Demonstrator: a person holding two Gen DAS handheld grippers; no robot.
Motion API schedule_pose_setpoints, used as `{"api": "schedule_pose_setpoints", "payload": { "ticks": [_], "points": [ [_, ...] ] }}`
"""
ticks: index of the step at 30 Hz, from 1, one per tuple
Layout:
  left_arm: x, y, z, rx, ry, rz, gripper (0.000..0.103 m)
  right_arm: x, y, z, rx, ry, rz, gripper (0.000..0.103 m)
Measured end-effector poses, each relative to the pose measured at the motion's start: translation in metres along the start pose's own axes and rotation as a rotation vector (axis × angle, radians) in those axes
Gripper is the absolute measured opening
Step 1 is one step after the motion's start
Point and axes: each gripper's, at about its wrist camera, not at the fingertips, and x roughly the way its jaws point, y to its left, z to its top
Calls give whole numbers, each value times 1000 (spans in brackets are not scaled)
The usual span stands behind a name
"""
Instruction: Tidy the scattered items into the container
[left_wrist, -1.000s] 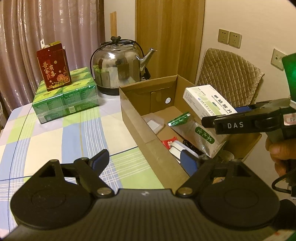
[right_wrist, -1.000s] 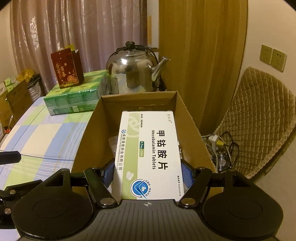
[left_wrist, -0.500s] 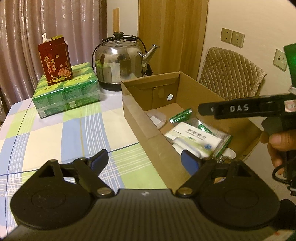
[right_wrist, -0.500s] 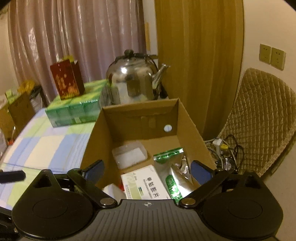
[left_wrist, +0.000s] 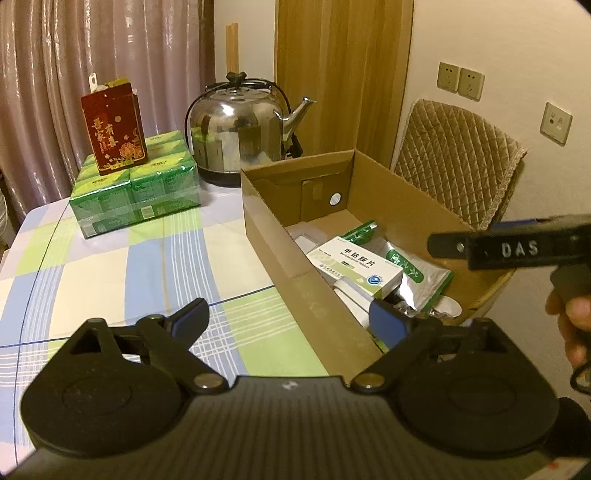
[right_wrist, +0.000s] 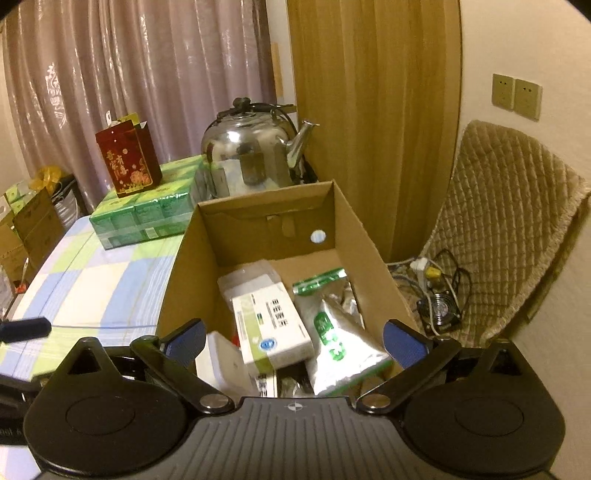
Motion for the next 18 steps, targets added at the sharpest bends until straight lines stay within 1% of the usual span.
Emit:
{"api": "schedule_pose_setpoints", "payload": {
  "ticks": [6, 11, 14, 18],
  "points": [
    [-22, -3, -5, 0, -21, 17, 102, -26, 6, -9, -13, 12, 3, 101],
    [-42, -2, -13, -13, -32, 40, 102, -47, 13, -11, -30, 4, 2, 101],
    [-53, 0, -18, -48, -28, 66, 102, -59, 16, -11, -37, -6, -2, 101],
    [-69, 4, -22, -79, -26, 77, 102, -74, 22, -11, -49, -12, -7, 101]
  ]
}}
